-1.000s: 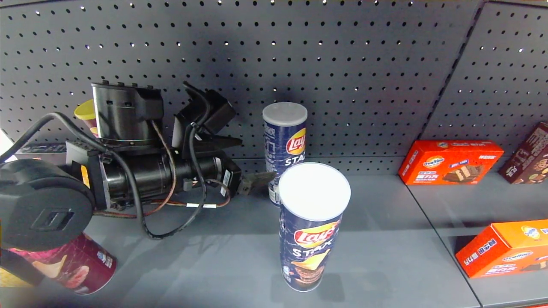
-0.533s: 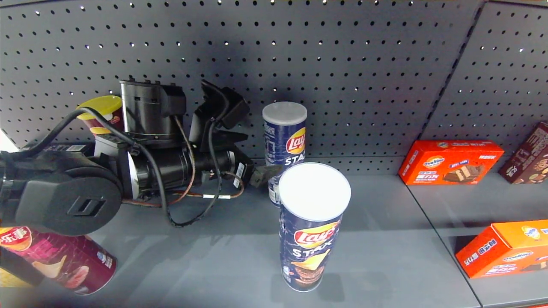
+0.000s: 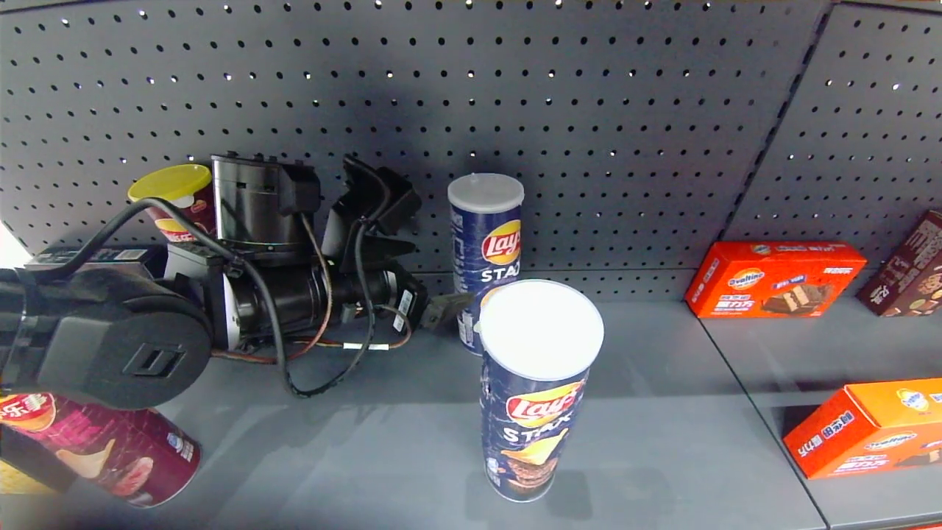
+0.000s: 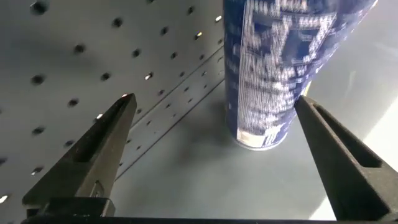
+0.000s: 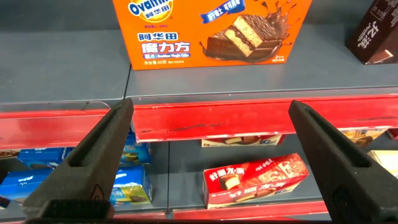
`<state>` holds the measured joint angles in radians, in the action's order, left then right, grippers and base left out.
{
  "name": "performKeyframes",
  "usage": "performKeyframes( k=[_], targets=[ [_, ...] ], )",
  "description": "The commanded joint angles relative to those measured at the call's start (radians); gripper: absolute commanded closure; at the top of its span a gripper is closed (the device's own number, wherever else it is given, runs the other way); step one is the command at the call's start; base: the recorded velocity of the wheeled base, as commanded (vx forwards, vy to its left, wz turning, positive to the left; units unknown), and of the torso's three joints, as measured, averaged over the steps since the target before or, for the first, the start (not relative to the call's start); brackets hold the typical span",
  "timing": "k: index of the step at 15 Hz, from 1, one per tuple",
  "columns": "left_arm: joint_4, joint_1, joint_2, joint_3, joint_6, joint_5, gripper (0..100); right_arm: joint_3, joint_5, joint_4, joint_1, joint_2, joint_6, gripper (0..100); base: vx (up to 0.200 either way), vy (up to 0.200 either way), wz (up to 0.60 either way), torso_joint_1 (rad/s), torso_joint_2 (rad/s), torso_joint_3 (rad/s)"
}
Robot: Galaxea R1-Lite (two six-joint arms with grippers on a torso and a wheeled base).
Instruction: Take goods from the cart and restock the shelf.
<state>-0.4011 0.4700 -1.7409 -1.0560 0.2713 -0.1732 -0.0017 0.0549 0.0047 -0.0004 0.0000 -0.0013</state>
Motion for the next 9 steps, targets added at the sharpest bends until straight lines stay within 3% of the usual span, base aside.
performKeyframes(
  k=[1, 9],
  targets=[
    [-0.001, -0.008, 0.007, 0.007, 0.0, 0.008, 0, 0.0, 0.0, 0.0, 0.0, 0.0, 0.0, 0, 0.0, 0.0, 0.0, 0.0, 0.0, 0.0],
    [-0.002, -0.031, 0.009, 0.004, -0.003, 0.026, 0, 0.0, 0.0, 0.0, 0.0, 0.0, 0.0, 0, 0.0, 0.0, 0.0, 0.0, 0.0, 0.0]
  ],
)
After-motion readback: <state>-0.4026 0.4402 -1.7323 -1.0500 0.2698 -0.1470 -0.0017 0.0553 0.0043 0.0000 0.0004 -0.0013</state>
